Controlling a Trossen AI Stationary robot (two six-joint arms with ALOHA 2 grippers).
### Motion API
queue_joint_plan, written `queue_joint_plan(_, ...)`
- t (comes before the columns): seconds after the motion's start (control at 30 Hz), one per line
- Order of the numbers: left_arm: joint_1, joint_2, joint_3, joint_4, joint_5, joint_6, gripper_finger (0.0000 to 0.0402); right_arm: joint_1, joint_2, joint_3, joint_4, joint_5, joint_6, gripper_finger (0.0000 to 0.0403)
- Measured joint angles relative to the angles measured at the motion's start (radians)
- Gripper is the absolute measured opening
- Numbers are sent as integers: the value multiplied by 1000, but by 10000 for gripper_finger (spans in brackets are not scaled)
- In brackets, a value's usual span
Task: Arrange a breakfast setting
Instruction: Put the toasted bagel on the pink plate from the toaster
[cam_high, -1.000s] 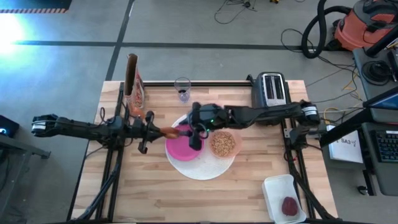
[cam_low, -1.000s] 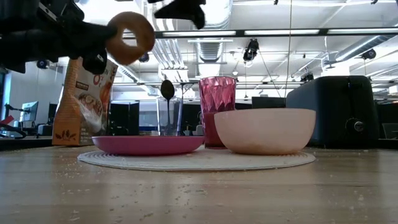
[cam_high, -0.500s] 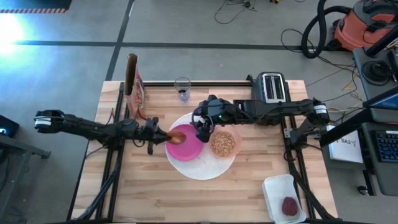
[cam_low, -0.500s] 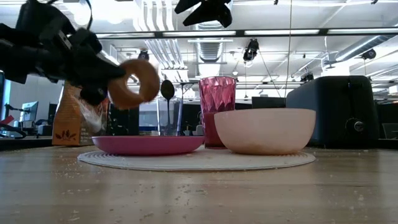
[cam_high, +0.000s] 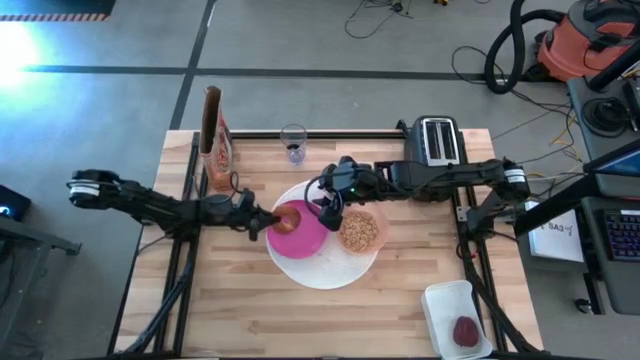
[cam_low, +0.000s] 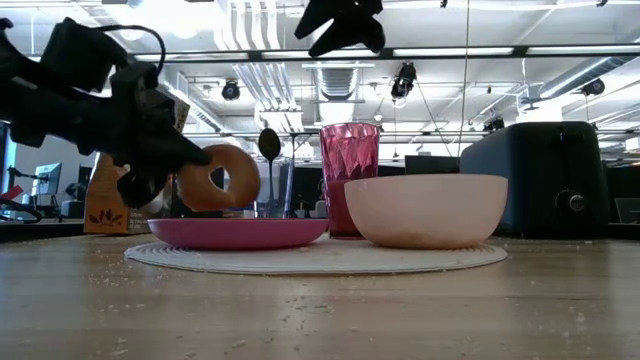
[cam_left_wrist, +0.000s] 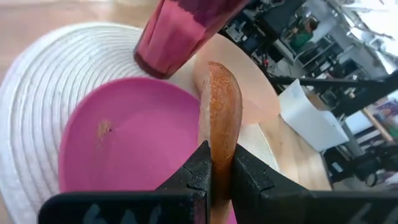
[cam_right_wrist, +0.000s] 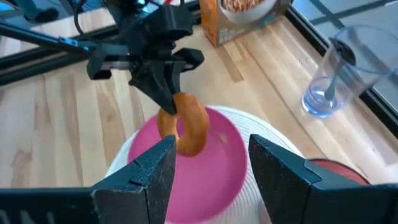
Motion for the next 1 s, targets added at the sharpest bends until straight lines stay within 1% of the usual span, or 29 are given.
queue_joint_plan(0.13, 0, 64, 19, 20, 1, -56, 18, 0, 0, 0, -30, 0, 1, 192)
queue_joint_plan(0.43, -1, 217, 122, 21, 38, -47, 18, 0, -1, 0, -38, 0, 0, 192)
queue_joint_plan(0.57, -1, 240, 125, 21, 39, -45, 18, 0, -1, 0, -59, 0, 0, 192)
queue_joint_plan(0.67, -1, 233, 122, 22, 38, -44, 22, 0, -1, 0, -66, 0, -1, 192)
queue_joint_plan(0.8, 2, 219, 122, 24, 38, -17, 44, 0, -1, 0, -72, 0, -1, 192)
queue_joint_plan(1.0, 2, 217, 120, -3, 37, -13, 103, 0, -1, 0, -79, 0, 11, 192)
